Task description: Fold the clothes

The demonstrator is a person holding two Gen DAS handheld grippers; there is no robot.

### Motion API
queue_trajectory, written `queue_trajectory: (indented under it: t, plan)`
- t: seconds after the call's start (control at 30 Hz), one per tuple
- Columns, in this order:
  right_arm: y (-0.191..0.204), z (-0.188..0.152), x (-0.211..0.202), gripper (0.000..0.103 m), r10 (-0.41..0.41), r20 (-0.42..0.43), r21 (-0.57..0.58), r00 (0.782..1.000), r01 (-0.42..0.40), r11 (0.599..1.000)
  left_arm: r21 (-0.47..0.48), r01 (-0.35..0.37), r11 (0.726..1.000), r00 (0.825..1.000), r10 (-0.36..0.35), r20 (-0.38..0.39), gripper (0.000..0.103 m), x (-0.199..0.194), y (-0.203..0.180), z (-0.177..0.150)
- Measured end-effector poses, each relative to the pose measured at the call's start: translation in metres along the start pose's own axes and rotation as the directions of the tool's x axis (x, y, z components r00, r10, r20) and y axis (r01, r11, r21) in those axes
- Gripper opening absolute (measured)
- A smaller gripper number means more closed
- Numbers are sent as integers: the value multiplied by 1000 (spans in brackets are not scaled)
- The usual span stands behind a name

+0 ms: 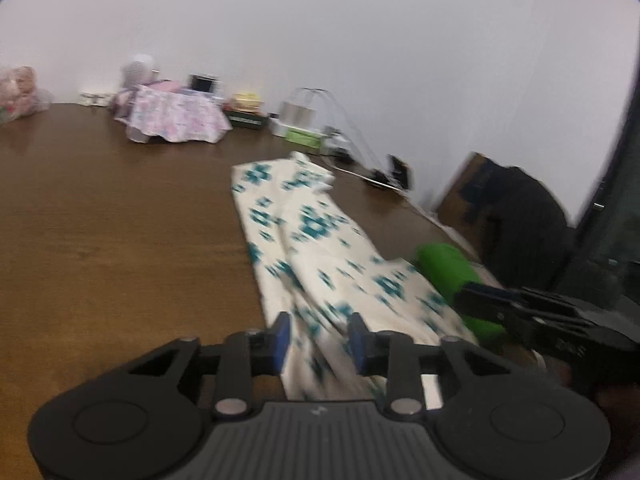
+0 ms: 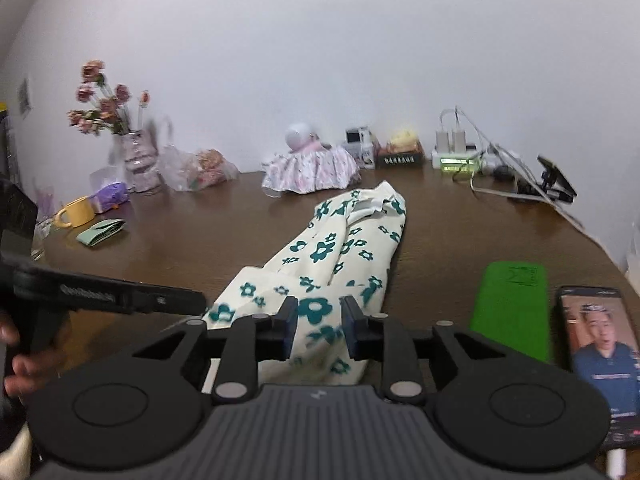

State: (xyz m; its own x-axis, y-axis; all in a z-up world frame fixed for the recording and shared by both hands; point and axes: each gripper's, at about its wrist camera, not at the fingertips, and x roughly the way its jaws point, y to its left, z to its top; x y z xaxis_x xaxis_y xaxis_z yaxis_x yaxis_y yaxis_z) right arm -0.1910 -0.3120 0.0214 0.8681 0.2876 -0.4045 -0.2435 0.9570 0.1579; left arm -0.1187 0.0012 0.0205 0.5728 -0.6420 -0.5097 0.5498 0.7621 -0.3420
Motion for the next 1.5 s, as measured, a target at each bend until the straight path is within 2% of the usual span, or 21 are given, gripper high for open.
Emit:
queue_trajectory:
  t: [0.03, 0.1, 0.17, 0.2, 0.23, 0.37, 0.4, 0.5, 0.53, 0.57, 0.63, 0.67, 0.77, 0.8, 0.83, 0.93, 1.0, 1.07, 1.2, 1.37, 1.5]
  plan:
    - [-2, -2, -4, 24, 13, -2, 6, 1000, -13, 1000, 8, 10, 1000, 1000, -10, 7, 54, -5, -3, -4]
    - [-4, -5, -9, 24, 43, -6, 29, 999, -43, 999, 21, 11, 1000, 1000, -11, 19, 54, -8, -9, -8]
    - [-1, -4, -9, 24, 90, -2, 42, 996, -90, 995, 38, -30, 999, 1000, 30, 1, 49, -4, -15, -10]
    - [4, -6, -5, 24, 92, -19, 22, 996, -92, 996, 42, -42, 998, 999, 43, -12, 44, -1, -15, -12]
    - [8, -8, -1, 24, 90, -40, -1, 995, -90, 996, 45, -51, 998, 998, 52, -26, 43, 1, -16, -15]
    - [20, -21, 13, 24, 77, -108, -60, 991, -84, 995, 45, -63, 997, 997, 65, -51, 46, 4, -14, -20]
    - [19, -24, 13, 25, 76, -105, -60, 992, -83, 995, 44, -64, 997, 996, 66, -53, 46, 3, -13, -21]
    - [20, -22, 12, 39, 51, -127, -73, 991, -60, 995, 41, -65, 997, 996, 67, -60, 47, 2, -11, -23]
    - [20, -20, 12, 39, 45, -132, -75, 990, -56, 996, 48, -63, 997, 997, 65, -50, 46, 0, -13, -21]
    - [21, -17, 9, 38, 44, -126, -71, 991, -53, 996, 58, -60, 996, 997, 62, -35, 44, -2, -17, -17]
    - [22, -10, -1, 24, 57, -91, -65, 994, -63, 996, 79, -55, 995, 998, 55, -6, 42, -8, -23, -9]
    - [24, -7, -8, 22, 76, -63, -66, 995, -80, 995, 89, -29, 996, 1000, 28, 12, 42, -9, -27, -6]
    - [27, -7, -11, 8, 93, -46, -82, 995, -96, 992, 124, 30, 992, 1000, -31, 4, 42, 0, -39, -6]
    - [28, -9, -9, 5, 93, -55, -80, 994, -98, 992, 135, 26, 990, 1000, -24, -18, 42, 7, -41, -8]
    - [29, -12, -6, 4, 92, -75, -75, 993, -98, 992, 141, 9, 990, 999, -2, -47, 41, 14, -42, -11]
    - [31, -21, -1, 4, 70, -115, -86, 991, -80, 993, 112, 10, 994, 997, -1, -76, 42, 23, -36, -18]
    - [32, -26, 3, 4, 54, -128, -109, 990, -68, 992, 144, -5, 990, 995, 18, -93, 44, 26, -38, -19]
    - [39, -31, 6, 4, 26, -125, -172, 992, -48, 984, 175, -20, 984, 994, 38, -101, 44, 29, -42, -20]
    - [42, -29, 10, 3, 2, -140, -201, 990, -31, 979, 172, -31, 985, 993, 50, -104, 45, 32, -45, -19]
    - [32, -25, 13, 3, 20, -152, -172, 988, -46, 984, 183, -80, 980, 990, 100, -104, 44, 32, -65, -19]
    - [18, -24, 5, 3, 68, -144, -107, 987, -84, 991, 166, -30, 986, 995, 45, -88, 44, 13, -61, -18]
